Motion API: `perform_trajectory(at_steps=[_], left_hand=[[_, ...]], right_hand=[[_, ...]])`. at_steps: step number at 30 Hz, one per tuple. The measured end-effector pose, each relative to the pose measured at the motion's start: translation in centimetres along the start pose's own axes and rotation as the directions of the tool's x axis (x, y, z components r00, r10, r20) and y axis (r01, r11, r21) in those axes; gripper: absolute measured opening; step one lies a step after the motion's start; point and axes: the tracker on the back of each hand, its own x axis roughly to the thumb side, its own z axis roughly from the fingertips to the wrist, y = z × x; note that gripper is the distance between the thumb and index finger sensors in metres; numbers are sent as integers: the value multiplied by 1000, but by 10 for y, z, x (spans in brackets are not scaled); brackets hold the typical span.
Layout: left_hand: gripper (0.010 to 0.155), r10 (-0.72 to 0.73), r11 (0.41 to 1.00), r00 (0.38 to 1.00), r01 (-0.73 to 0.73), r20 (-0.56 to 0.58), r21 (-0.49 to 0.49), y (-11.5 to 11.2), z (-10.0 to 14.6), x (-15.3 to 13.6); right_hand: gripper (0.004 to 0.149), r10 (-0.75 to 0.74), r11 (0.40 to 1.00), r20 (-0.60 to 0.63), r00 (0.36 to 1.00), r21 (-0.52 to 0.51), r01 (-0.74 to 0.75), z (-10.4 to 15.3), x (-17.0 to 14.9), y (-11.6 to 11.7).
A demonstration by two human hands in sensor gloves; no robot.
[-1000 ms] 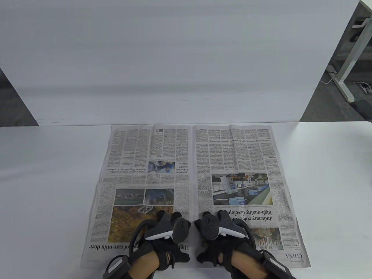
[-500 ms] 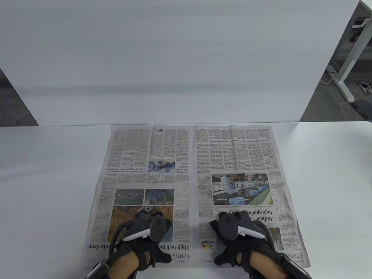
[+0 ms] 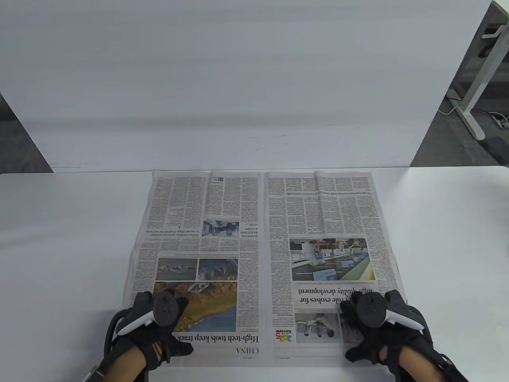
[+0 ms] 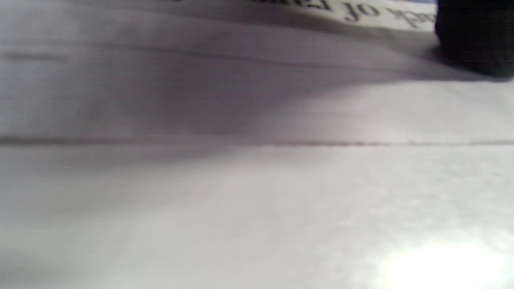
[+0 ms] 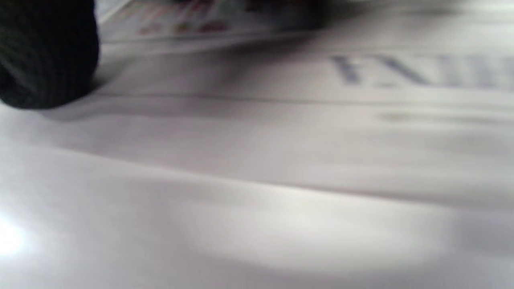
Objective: Unfold folded newspaper and lay flat
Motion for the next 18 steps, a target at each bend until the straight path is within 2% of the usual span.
perform_trajectory(at_steps=[7, 18], left_hand=[[103, 69, 998, 996, -69, -54, 4, 0, 6, -29], [103, 148, 989, 980, -149, -131, 8, -1, 15, -66]], right_hand=[[105, -9, 1000, -46, 999, -4, 9, 17, -51, 2], [104, -19, 1000, -92, 996, 2, 19, 35, -95, 4]])
